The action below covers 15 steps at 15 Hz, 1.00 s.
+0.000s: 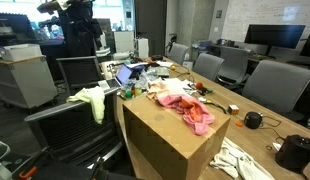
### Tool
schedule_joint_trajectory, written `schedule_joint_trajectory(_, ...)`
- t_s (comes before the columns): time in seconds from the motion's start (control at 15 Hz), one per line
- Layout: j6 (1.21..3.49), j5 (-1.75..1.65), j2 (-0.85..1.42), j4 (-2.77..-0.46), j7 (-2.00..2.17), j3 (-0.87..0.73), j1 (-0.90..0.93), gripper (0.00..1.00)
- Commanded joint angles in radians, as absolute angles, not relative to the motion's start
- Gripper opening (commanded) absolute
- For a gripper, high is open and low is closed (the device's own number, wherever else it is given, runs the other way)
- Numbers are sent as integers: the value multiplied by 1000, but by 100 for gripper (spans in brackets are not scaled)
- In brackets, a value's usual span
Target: Move the green towel and pink shirt from the box to the backrest of the chair
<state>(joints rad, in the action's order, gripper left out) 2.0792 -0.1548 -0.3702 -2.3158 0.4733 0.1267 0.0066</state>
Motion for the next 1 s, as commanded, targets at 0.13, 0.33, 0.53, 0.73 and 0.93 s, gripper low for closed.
schedule_joint_trajectory(0.13, 2078, -28, -381, -2372, 418, -18, -86, 100)
schedule_joint_trajectory(0.33, 2098, 7, -350, -2377, 395, -68, -126, 100)
schedule_joint_trajectory(0.53, 2161, 29, -314, -2368, 411, -95, -159, 100)
schedule_joint_trajectory(0.73, 2260, 73, -267, -2361, 420, -125, -187, 100)
schedule_joint_trajectory(0.93, 2326, 87, -203, -2339, 434, -150, -218, 100)
